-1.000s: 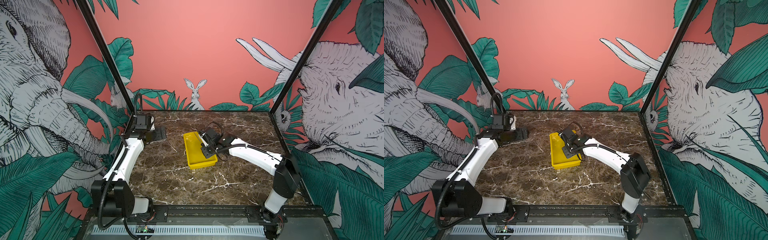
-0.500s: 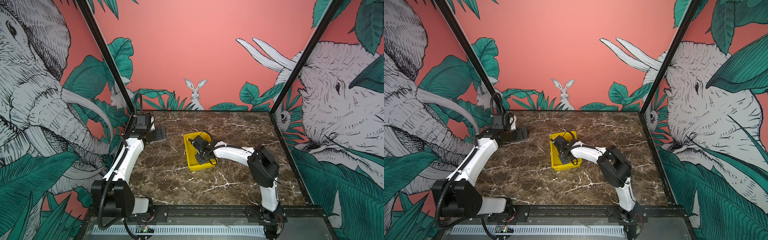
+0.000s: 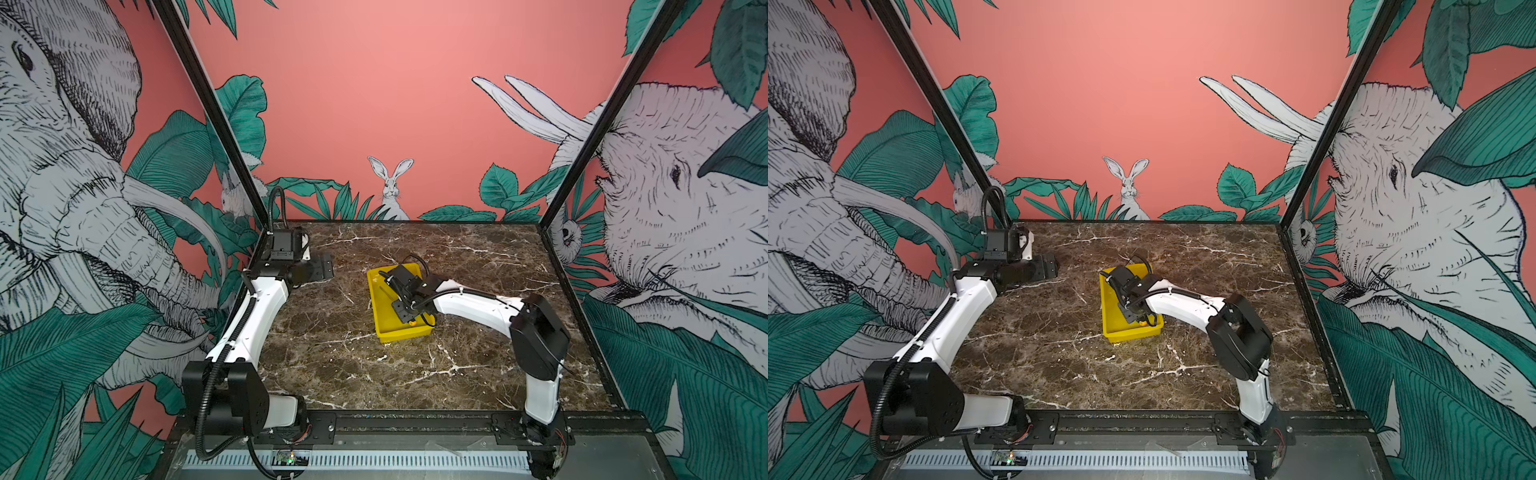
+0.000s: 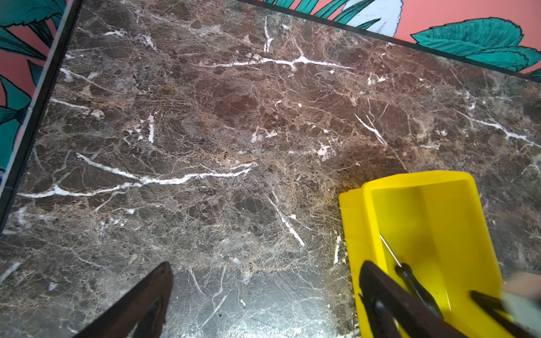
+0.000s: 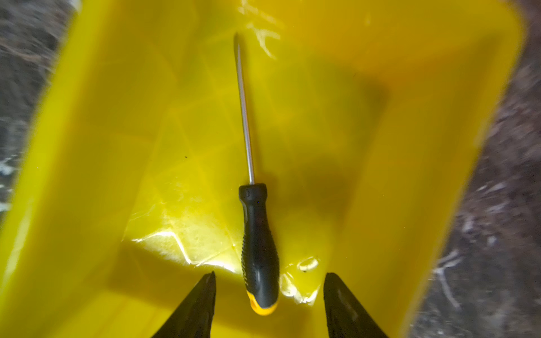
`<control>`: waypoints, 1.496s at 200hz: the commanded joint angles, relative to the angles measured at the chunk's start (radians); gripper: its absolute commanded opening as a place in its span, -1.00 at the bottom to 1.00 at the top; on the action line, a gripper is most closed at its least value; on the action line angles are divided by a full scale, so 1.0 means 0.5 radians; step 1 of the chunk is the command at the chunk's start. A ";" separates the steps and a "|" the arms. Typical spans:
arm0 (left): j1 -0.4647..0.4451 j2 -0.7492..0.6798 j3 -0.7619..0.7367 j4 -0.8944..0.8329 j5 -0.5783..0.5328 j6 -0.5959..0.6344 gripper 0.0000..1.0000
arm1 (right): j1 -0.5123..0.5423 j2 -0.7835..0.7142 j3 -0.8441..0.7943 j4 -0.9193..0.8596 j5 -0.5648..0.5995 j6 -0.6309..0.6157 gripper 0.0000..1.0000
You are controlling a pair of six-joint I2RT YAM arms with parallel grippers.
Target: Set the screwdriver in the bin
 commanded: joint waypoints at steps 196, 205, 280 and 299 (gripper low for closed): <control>-0.002 -0.549 -0.759 1.092 -0.304 0.326 1.00 | -1.245 -1.434 -1.029 0.477 -0.160 -0.285 0.98; -0.001 -0.535 -0.752 1.089 -0.308 0.334 0.99 | -1.246 -1.430 -1.063 0.527 -0.168 -0.278 0.98; 0.000 -0.461 -0.723 1.023 -0.333 0.378 0.99 | -1.246 -1.406 -1.266 0.764 0.063 -0.469 0.98; -0.001 -0.439 -0.714 1.005 -0.355 0.389 0.99 | -1.249 -1.382 -1.250 0.751 0.157 -0.529 0.98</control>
